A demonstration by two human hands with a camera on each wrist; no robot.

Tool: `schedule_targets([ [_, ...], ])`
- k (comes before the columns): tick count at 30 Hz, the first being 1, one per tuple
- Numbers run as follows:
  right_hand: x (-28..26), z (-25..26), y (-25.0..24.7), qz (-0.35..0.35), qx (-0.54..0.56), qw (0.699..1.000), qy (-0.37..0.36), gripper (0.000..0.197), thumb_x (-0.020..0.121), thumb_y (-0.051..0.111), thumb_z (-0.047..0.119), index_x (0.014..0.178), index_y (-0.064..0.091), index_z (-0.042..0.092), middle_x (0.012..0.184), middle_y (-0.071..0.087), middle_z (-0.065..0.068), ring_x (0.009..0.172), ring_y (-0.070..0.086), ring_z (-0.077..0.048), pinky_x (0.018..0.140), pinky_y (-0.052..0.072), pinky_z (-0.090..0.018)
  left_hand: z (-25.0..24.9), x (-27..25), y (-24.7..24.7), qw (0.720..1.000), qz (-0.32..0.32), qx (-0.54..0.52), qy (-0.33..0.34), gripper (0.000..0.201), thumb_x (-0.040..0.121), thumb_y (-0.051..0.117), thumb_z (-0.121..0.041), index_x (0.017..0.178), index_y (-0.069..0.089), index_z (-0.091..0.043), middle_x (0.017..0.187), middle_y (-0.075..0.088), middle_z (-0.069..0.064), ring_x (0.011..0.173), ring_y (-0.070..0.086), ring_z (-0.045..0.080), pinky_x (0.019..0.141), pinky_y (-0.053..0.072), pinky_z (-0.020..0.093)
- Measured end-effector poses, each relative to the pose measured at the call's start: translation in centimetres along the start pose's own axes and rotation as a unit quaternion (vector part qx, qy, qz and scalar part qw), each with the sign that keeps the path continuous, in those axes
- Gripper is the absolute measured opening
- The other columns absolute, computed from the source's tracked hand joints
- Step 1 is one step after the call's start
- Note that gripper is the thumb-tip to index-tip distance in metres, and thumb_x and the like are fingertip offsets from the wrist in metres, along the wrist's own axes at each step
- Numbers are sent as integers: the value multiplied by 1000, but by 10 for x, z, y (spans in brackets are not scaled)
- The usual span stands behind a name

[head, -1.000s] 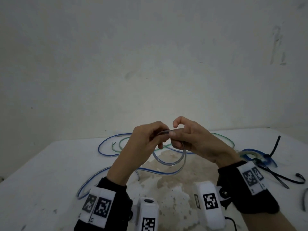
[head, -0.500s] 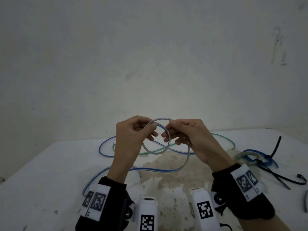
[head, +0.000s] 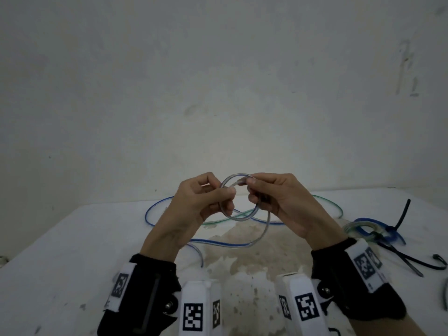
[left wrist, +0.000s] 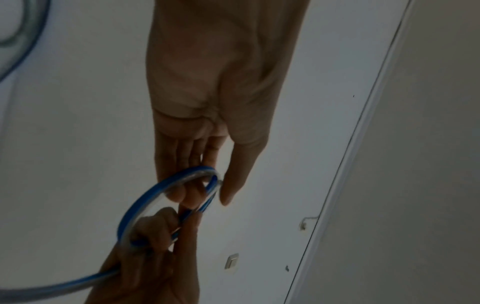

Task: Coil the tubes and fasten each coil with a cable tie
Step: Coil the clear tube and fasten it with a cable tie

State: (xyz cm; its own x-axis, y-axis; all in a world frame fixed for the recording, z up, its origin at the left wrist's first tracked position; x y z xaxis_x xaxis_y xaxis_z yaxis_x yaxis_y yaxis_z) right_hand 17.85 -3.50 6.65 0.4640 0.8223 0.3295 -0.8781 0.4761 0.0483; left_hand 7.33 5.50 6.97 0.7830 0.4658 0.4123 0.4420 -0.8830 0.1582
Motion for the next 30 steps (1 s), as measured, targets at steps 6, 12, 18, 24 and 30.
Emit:
schedule_targets([
  [6,-6,8,7,49,-156,986,-16,15,86,61,10,88,72,0,52,48,-4,54,38,-14,48,29,-17,19,-2,13,992,51,86,-81,23,90,49,-18,93,61,2,56,43,3,48,40,12,55,48,24],
  [12,-8,21,4,41,-134,989,-54,16,86,60,10,86,72,-1,60,62,-8,51,55,-9,45,36,-16,8,-3,10,989,77,107,-62,22,88,50,-17,91,62,2,55,39,-1,51,40,11,68,53,28],
  [18,-8,31,6,1,-109,987,-119,15,86,58,6,85,71,-3,66,68,-11,62,66,-18,50,45,-20,-14,-2,5,982,18,184,40,26,97,39,-9,76,53,-5,50,43,-9,49,46,10,60,48,24],
  [24,-9,31,12,24,-150,980,-128,16,89,55,4,84,70,0,63,67,-11,58,64,-16,48,49,-22,-22,1,5,962,-57,224,145,26,97,39,-3,75,52,-4,48,39,-8,44,39,14,48,49,28],
  [30,-7,24,8,39,-80,992,-86,19,91,50,4,91,69,-2,68,59,-12,55,54,-10,52,45,-18,-22,-2,11,968,18,218,122,23,97,39,-2,93,61,2,63,39,7,52,46,10,59,52,24],
])
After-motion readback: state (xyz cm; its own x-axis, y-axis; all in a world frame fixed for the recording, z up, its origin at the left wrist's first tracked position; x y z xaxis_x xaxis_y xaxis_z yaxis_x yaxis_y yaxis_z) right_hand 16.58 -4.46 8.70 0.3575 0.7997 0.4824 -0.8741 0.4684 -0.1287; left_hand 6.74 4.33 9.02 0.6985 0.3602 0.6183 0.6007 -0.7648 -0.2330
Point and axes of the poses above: each hand's wrist, its own x-axis towards the middle knuckle, its own y-axis out of the palm, z = x × y, the point moved 8 cm from there along x, towards the middle knuckle
